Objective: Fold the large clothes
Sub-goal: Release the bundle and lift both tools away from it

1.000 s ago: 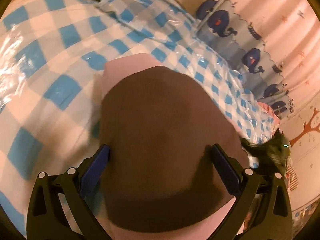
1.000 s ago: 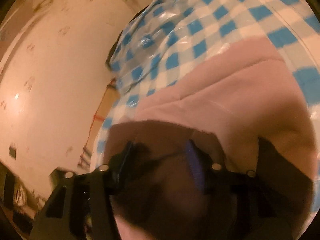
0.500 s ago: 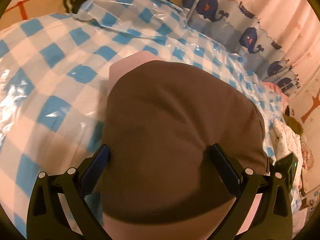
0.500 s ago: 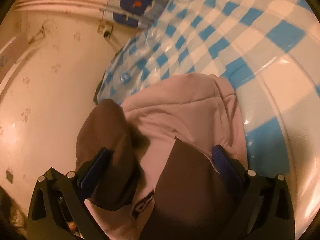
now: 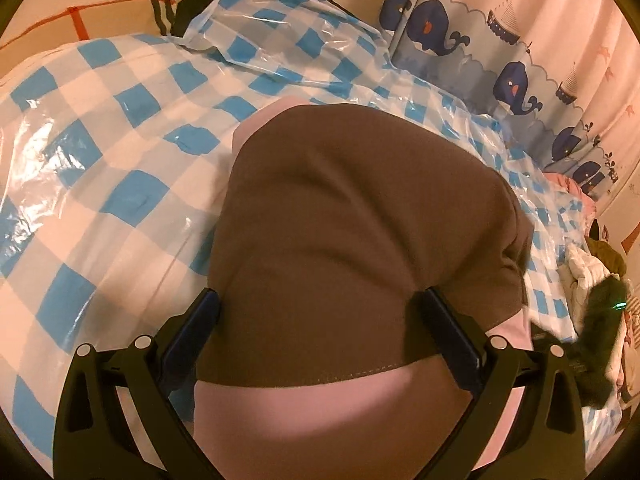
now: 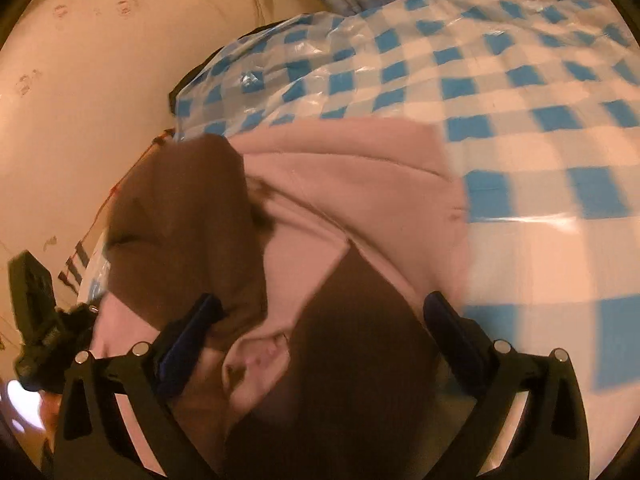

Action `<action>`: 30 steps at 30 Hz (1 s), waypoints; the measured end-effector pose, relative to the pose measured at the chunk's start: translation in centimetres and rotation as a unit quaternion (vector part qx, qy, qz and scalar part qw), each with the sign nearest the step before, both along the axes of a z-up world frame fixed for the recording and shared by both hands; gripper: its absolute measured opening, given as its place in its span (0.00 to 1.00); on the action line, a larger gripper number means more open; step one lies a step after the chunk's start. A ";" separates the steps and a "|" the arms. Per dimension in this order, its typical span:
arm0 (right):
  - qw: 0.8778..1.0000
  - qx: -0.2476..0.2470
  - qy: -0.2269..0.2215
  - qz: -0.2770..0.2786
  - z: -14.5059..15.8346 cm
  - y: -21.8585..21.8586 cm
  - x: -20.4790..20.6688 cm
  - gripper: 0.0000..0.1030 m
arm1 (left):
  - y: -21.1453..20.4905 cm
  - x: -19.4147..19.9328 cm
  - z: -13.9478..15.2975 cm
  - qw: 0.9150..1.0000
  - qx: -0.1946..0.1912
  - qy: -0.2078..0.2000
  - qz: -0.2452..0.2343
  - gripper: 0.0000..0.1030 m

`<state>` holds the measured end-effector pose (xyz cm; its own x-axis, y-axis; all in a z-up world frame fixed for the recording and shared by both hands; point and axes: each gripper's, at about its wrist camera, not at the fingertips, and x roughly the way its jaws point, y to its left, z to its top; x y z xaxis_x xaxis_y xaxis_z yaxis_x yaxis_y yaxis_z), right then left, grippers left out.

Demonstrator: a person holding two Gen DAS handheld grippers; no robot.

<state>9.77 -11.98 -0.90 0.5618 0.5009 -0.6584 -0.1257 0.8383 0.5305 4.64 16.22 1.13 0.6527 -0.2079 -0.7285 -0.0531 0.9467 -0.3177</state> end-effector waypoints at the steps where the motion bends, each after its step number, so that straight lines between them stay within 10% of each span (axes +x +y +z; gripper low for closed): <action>1: 1.000 -0.003 -0.022 -0.014 1.6 -0.5 -1.5 0.95 | 0.1 -0.5 0.2 1.000 0.006 -0.008 0.006 0.94; 5: 0.994 -0.034 -0.104 -0.020 5.5 -0.5 -8.4 0.95 | -0.3 -2.0 0.4 0.999 0.026 -0.029 0.026 0.94; 7: 0.993 -0.110 -0.026 0.033 0.8 2.9 -7.8 0.95 | -1.3 -2.4 0.8 0.997 0.053 -0.039 0.030 0.94; 11: 0.998 -0.002 0.043 0.039 -3.9 1.2 -5.6 0.95 | -2.2 -3.2 1.4 0.996 0.076 -0.035 0.026 0.94; 30: 0.986 -0.153 -0.063 0.020 10.3 4.2 -16.6 0.95 | -3.7 -14.8 7.2 0.992 0.108 -0.063 -0.007 0.94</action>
<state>-6.82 -7.80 9.44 0.6326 0.3127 -0.7086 -0.2105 0.9499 0.2312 -10.16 12.50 8.36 0.7396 -0.0663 -0.6698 -0.0116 0.9937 -0.1112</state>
